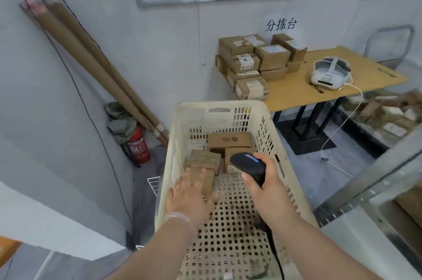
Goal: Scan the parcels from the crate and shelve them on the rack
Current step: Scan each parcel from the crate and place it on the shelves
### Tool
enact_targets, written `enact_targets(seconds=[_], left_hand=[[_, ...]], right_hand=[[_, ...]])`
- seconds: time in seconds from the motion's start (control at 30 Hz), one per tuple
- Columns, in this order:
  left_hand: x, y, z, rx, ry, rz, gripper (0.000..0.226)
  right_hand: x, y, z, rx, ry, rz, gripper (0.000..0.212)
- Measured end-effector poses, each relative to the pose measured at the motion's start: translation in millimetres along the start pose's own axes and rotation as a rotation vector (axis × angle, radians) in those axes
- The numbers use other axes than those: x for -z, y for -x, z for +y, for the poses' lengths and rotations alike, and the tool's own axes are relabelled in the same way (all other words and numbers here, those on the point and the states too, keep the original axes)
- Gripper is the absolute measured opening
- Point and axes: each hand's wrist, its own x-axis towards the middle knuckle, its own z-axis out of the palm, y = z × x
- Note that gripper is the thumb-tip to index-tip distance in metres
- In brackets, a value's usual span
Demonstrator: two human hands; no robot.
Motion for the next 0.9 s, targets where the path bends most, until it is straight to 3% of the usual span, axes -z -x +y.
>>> enact_targets(seconds=[0.2,0.4,0.9], left_hand=[[-31.9,-78.8,-22.4,0.049,0.032,-0.106,0.077],[-75.5,-139.9,-31.5,0.213,0.13,-0.161,0.074],[-157.2,-229.5,-53.1,0.489,0.242,-0.199,0.085]], right_hand=[[-46.7,-61.6,25.4,-0.135,0.002,-0.015,0.045],[-89.6,-110.4,72.1,-0.279,0.047,-0.05,0.045],[-179.3,-179.0,178.3,-0.419,-0.103,-0.188,0.042]])
